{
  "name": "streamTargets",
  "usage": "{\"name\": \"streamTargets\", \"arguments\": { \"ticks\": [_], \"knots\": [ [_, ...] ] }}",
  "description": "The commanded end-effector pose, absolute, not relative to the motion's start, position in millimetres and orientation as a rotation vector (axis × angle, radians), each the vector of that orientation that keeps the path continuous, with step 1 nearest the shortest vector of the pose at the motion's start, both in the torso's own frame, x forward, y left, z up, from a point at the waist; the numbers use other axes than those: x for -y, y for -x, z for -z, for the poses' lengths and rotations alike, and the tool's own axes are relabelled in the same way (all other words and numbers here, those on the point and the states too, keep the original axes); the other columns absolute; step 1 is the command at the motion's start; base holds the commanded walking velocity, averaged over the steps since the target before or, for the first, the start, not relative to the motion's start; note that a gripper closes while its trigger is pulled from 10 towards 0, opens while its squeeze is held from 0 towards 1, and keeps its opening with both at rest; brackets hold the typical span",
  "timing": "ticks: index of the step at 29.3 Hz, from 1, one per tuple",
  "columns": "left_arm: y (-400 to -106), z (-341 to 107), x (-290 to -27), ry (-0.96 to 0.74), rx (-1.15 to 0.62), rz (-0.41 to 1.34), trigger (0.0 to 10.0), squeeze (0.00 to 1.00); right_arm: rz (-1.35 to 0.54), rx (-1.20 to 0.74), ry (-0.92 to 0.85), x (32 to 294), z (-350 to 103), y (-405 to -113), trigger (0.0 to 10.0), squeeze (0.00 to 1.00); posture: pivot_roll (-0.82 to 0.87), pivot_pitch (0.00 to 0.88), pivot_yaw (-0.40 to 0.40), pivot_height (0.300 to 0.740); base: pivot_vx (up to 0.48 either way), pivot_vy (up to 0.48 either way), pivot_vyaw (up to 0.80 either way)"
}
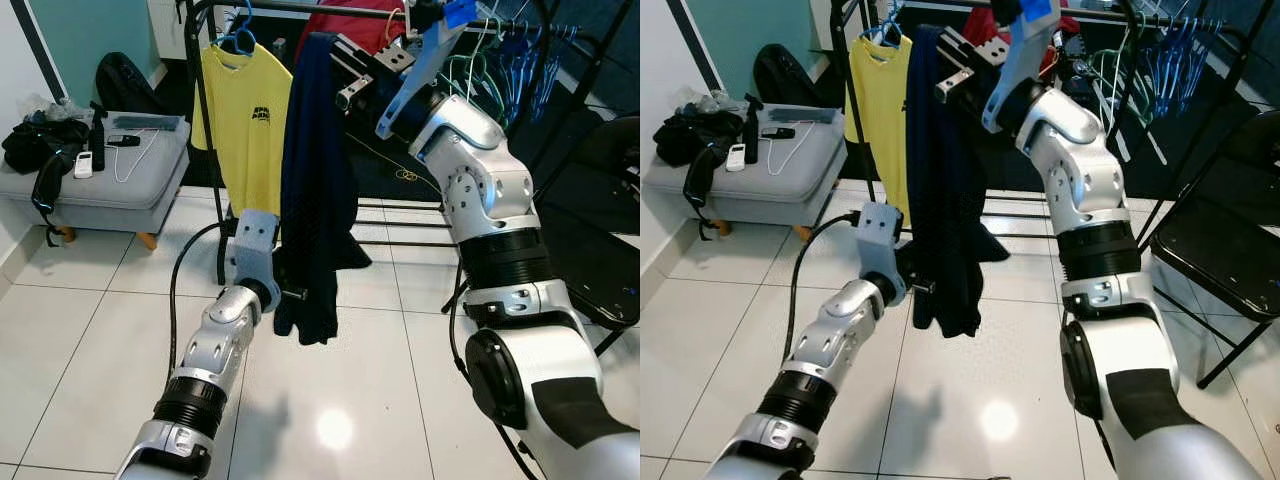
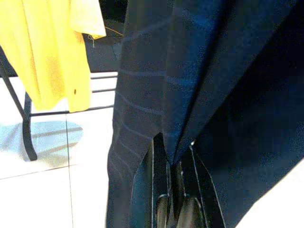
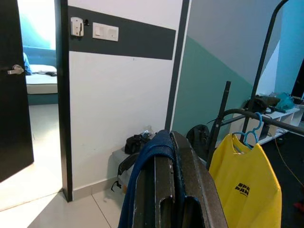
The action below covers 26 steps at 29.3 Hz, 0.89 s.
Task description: Hang hanger
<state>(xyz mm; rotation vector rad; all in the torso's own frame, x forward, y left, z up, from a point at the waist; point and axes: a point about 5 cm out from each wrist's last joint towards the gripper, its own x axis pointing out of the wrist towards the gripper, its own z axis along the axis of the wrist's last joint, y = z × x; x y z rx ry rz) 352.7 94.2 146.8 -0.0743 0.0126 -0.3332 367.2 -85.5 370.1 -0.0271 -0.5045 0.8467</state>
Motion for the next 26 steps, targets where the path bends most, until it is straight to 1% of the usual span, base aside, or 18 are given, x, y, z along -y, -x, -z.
{"name": "streamTargets", "arguments": {
  "ticks": [1,6,12,13,14,15,18,21,23,26],
  "knots": [
    [-349.5,-139.0,-102.4,0.064,-0.036,0.319,0.0,0.00,-0.863,0.527,0.020,84.3,-373.3,-362.7,0.0,0.00,-0.07,0.107,-0.078,0.740,0.000,0.000,0.00],
    [-349.5,-138.2,-106.1,0.086,-0.034,0.318,0.0,0.00,-0.857,0.526,0.011,84.5,-373.2,-361.9,0.0,0.00,-0.07,0.111,-0.076,0.740,0.000,0.000,0.00],
    [-350.3,-140.6,-111.3,0.068,-0.018,0.302,0.0,0.00,-0.840,0.519,0.010,87.6,-371.3,-363.0,0.0,0.00,-0.07,0.117,-0.074,0.740,0.000,0.000,0.00],
    [-351.0,-143.3,-116.5,0.058,-0.001,0.272,0.0,0.00,-0.829,0.514,0.008,90.1,-369.6,-363.9,0.0,0.00,-0.07,0.118,-0.073,0.740,0.000,0.000,0.00],
    [-353.2,-148.4,-127.0,0.069,0.026,0.205,0.0,0.00,-0.804,0.505,0.009,95.3,-365.8,-365.9,0.0,0.00,-0.07,0.118,-0.073,0.740,0.000,0.000,0.00],
    [-353.2,-148.4,-127.0,0.069,0.026,0.205,0.0,0.00,-0.804,0.505,0.009,95.3,-365.8,-365.9,0.0,0.00,-0.07,0.118,-0.073,0.740,0.000,0.000,0.00],
    [-357.3,-165.7,-161.1,0.095,0.106,0.021,0.0,0.00,-0.704,0.460,0.011,114.3,-348.7,-373.4,0.0,0.00,-0.06,0.122,-0.070,0.740,0.000,0.000,0.00],
    [-357.5,-170.1,-169.0,0.097,0.126,-0.011,0.0,0.00,-0.678,0.446,0.013,119.3,-343.5,-375.2,0.0,0.00,-0.06,0.122,-0.070,0.740,0.000,0.000,0.00],
    [-357.3,-184.3,-190.6,0.087,0.181,-0.069,0.0,0.00,-0.599,0.405,0.009,134.8,-328.0,-378.6,0.0,0.00,-0.05,0.122,-0.053,0.740,0.000,0.000,0.00],
    [-357.1,-189.1,-197.4,0.081,0.197,-0.082,0.0,0.00,-0.573,0.392,0.005,140.1,-323.2,-379.2,0.0,0.00,-0.05,0.122,-0.053,0.740,0.000,0.000,0.00]
  ]
}}
